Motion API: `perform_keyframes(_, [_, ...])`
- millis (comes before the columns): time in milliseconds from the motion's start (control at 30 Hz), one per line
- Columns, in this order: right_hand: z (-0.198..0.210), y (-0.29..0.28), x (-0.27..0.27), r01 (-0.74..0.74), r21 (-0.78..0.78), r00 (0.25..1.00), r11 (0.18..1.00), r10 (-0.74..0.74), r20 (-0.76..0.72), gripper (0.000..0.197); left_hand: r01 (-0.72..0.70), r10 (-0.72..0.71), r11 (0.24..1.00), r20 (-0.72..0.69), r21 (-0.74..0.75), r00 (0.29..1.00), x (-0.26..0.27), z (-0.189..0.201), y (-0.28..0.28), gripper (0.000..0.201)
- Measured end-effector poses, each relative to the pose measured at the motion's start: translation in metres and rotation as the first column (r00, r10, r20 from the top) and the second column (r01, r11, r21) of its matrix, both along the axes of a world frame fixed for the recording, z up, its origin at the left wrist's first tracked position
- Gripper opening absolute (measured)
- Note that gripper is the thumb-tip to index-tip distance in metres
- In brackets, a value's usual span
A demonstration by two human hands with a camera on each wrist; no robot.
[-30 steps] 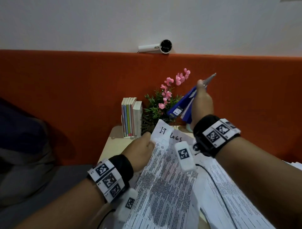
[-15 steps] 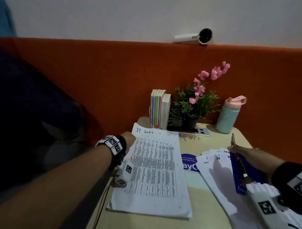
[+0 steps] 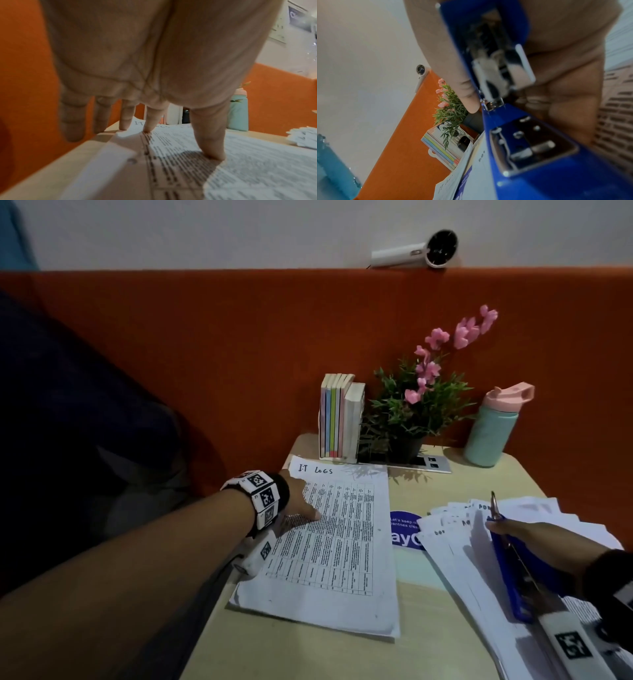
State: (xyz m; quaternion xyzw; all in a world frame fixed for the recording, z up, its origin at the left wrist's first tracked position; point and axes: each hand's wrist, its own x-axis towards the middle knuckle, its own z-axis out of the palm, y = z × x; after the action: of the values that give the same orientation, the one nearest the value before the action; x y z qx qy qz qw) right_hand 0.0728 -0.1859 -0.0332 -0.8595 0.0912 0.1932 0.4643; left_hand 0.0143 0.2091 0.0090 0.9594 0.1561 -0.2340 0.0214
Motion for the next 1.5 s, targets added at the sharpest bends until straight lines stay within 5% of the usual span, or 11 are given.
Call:
perform_keyframes(133, [0.029,0.030,-0.014,-0.040,-0.003,0.999,0.999,0.040,-0.002,0.042,0.029,-0.028,0.999,-0.037,0.035,0.999,0.003,-0.001,0.004,0.096])
perform_keyframes(267, [0.047,0.021,-0.020,-0.018,0.085,1.000,0.996,0.017,0.004,0.040,0.042,-0.030,0.998,0.224,-0.051,0.974,0.011,0.011,-0.011,0.100])
perform_keyframes(333, [0.053,0.011,-0.018,0.010,0.120,1.000,0.993,-0.008,-0.020,0.041,0.140,-0.078,0.973,0.308,-0.185,0.948,0.013,0.028,-0.037,0.084])
perform_keyframes(467, [0.054,-0.008,-0.016,0.027,0.046,0.999,0.999,-0.029,0.033,0.039,0.233,-0.133,0.810,0.219,-0.537,0.967,0.016,0.053,-0.116,0.046])
perform_keyframes(633, [0.044,-0.012,-0.022,-0.043,-0.089,0.997,0.995,0.049,0.060,0.028,0.413,-0.367,0.873,0.209,-0.261,0.907,0.049,0.022,-0.191,0.050])
perform_keyframes(767, [0.036,-0.013,-0.022,-0.072,-0.112,0.995,0.991,0.080,0.063,0.028,0.428,-0.408,0.891,0.149,-0.147,0.901,0.066,-0.004,-0.210,0.049])
perform_keyframes(1033, [0.027,-0.022,-0.026,-0.033,0.076,0.994,0.997,0.024,0.110,0.028,0.400,-0.296,0.889,0.385,-0.224,0.874,0.075,-0.014,-0.210,0.046])
perform_keyframes(1100, [0.028,-0.025,-0.028,-0.027,0.093,0.991,0.995,0.015,0.130,0.029,0.413,-0.293,0.877,0.407,-0.247,0.865,0.080,-0.017,-0.208,0.032])
perform_keyframes(1233, [0.027,-0.035,-0.027,-0.014,0.156,0.991,0.988,-0.008,0.136,0.038,0.426,-0.305,0.858,0.383,-0.287,0.872,0.084,-0.016,-0.201,0.034])
perform_keyframes(1333, [0.033,-0.039,-0.032,-0.005,0.200,0.990,0.980,-0.024,0.141,0.028,0.417,-0.273,0.852,0.412,-0.316,0.869,0.084,-0.011,-0.192,0.018])
perform_keyframes(1500, [0.033,-0.045,-0.031,-0.065,0.183,0.991,0.981,0.042,0.128,0.028,0.460,-0.258,0.836,0.524,-0.301,0.812,0.075,0.001,-0.188,0.026])
